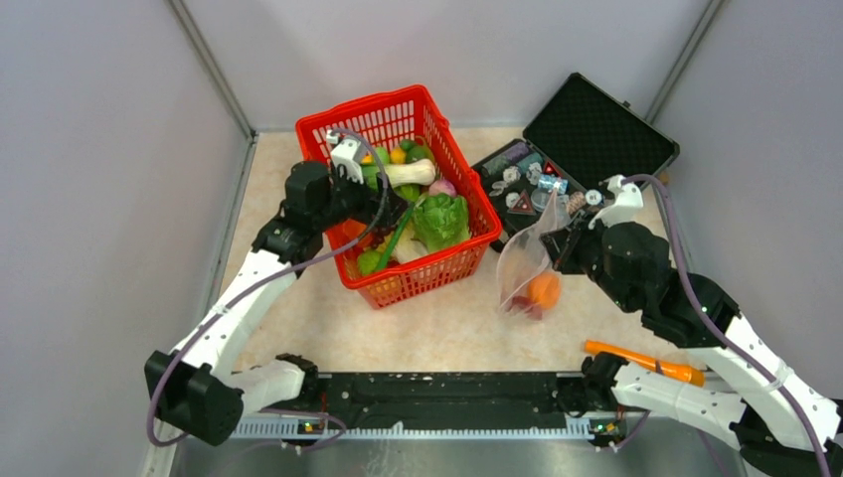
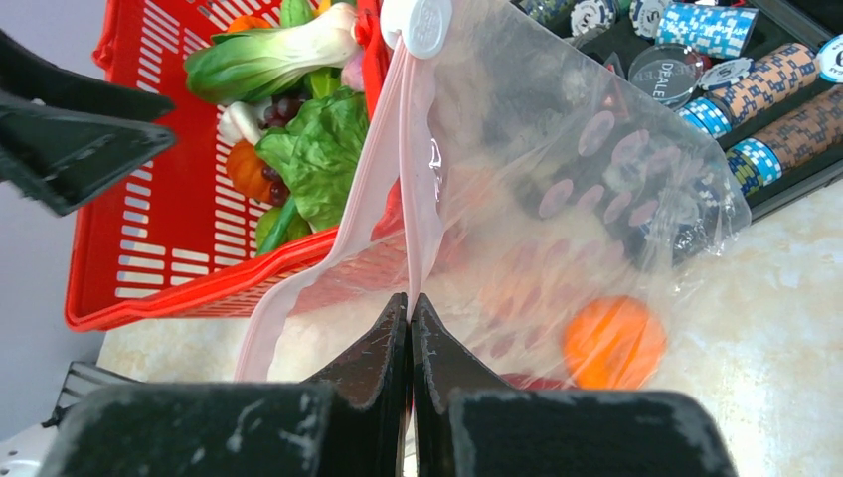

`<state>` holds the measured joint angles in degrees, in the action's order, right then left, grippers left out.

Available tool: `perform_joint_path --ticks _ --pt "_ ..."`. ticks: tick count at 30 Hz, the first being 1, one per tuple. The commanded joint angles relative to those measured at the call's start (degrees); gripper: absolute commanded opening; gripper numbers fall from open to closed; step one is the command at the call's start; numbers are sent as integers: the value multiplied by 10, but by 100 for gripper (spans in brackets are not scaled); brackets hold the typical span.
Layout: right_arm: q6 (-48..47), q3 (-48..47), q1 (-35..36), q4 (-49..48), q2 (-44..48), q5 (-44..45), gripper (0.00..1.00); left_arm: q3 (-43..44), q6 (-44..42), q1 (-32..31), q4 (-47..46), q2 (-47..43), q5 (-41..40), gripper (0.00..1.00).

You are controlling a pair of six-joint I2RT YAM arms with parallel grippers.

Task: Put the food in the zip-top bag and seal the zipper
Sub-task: Pick up the fake vegetable from the bin.

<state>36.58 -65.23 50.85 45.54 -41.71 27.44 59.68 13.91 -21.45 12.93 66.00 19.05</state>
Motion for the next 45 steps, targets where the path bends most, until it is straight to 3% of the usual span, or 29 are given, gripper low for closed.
perform_joint_path --ticks 1,4,8,14,22,27,33,36,45 --pt "-7 -12 1 -2 -8 26 0 -13 19 1 -89 2 127 96" --pt "-7 -12 1 -1 -7 23 0 -12 37 -1 -96 35 189 99" --pt "-1 -5 1 -4 -4 16 0 -12 46 -7 -111 77 163 99" --pt "0 -1 1 -13 -5 5 0 16 25 -28 -117 127 206 99" --pt "-5 -2 1 -22 -7 -9 0 28 -6 -54 -114 192 185 98" --pt "-1 2 1 -17 -6 -9 0 20 1 -60 -113 200 155 77" --pt "0 5 1 -22 -5 -10 0 2 25 -60 -162 174 152 16" --pt "1 7 1 -20 -4 -7 0 -7 28 -60 -174 140 137 0" --pt "6 19 0 -27 0 -9 0 -42 16 -60 -202 25 88 0"
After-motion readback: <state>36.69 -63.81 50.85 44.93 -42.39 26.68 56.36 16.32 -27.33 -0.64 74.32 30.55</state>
